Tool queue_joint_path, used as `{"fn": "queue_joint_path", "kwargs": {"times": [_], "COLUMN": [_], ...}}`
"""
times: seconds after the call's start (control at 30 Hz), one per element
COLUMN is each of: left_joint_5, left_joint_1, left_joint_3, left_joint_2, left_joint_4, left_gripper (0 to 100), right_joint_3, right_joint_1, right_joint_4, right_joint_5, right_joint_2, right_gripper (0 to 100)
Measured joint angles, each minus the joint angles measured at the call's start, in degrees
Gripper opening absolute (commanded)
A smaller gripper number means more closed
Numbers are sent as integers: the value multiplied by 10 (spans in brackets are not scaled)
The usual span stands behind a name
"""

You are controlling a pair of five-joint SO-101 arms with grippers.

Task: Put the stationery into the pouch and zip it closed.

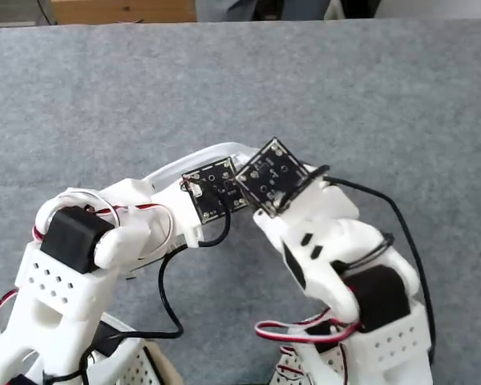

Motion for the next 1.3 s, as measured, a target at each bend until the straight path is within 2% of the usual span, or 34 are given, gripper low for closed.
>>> {"fn": "queue_joint_path", "kwargs": {"times": [0.27, 0.5, 0.87, 1.03, 1.3], "left_joint_5": [1, 2, 4, 6, 5], "left_joint_1": [3, 4, 4, 4, 4], "left_joint_3": [0, 0, 0, 1, 1], "left_joint_2": [0, 0, 0, 1, 1], "left_joint_4": [0, 0, 0, -1, -1], "left_gripper": [28, 28, 28, 28, 28], "right_joint_3": [-68, -69, -143, -171, -194], "right_joint_1": [-6, -93, -179, -184, -185], "right_joint_4": [38, 64, 64, 64, 64], "right_joint_5": [2, 19, 16, -14, -18], "right_joint_2": [-72, -145, -167, -137, -113], "right_gripper": [12, 12, 12, 12, 15]}}
